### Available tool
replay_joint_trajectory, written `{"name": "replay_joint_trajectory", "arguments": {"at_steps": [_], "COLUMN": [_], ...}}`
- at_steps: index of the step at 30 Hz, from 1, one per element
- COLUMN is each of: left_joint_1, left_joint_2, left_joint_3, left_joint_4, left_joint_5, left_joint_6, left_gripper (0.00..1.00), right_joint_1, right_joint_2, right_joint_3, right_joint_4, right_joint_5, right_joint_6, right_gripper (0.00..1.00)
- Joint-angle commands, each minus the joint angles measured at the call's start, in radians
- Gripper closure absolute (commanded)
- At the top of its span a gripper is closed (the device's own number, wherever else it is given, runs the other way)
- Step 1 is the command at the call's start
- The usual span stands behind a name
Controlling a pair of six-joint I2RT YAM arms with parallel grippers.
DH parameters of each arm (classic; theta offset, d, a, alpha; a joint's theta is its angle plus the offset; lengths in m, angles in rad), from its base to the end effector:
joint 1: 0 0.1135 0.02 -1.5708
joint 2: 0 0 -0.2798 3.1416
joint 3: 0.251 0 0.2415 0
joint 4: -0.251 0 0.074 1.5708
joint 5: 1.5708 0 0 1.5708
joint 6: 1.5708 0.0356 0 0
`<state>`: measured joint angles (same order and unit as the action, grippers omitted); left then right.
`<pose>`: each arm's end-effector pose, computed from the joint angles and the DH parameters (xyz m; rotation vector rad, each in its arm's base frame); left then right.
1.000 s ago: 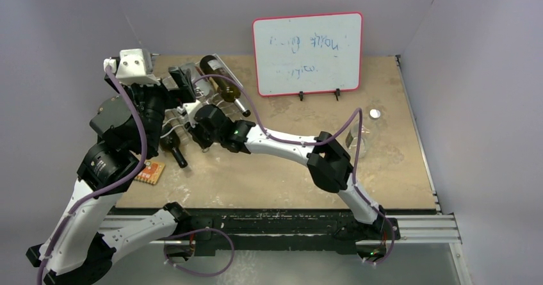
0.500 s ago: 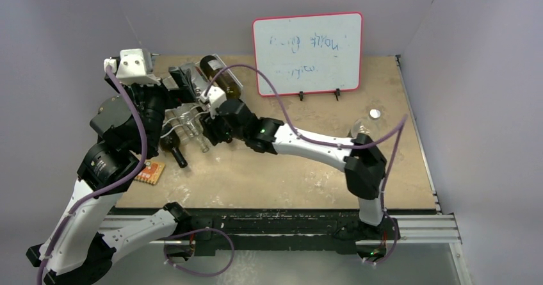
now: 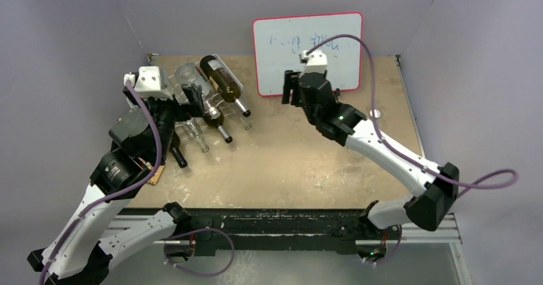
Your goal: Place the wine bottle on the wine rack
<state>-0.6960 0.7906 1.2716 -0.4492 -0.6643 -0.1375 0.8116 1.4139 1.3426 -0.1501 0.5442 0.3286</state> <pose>0.0945 -0.0503 0.4770 -0.0972 1.5446 -0.1494 0.2307 0.2164 0.4101 -0.0388 1.7718 0.3405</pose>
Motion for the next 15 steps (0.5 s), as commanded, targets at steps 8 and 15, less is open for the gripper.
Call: {"name": "replay_joint_trajectory", "arguments": {"at_steps": [8,15], "left_joint_1": [0.002,0.001], "left_joint_2": [-0.041,-0.032], "left_joint_3": [-0.132,-0.152], "left_joint_4": [0.124,0.124], "left_joint_5": [0.108,0.135], "left_joint_6": [-0.117,-0.140], "left_gripper": [0.00,0.00], "right_joint_1": [-0.264,-0.458], "right_joint_2": [-0.213,-0.274], "right_joint_3": [-0.053,-0.174], "right_joint_4": [-0.216,-0.230], "right_joint_5": [0.293,0.269], "right_joint_6": [0.059,0.074], "right_gripper": [0.23,0.15]}}
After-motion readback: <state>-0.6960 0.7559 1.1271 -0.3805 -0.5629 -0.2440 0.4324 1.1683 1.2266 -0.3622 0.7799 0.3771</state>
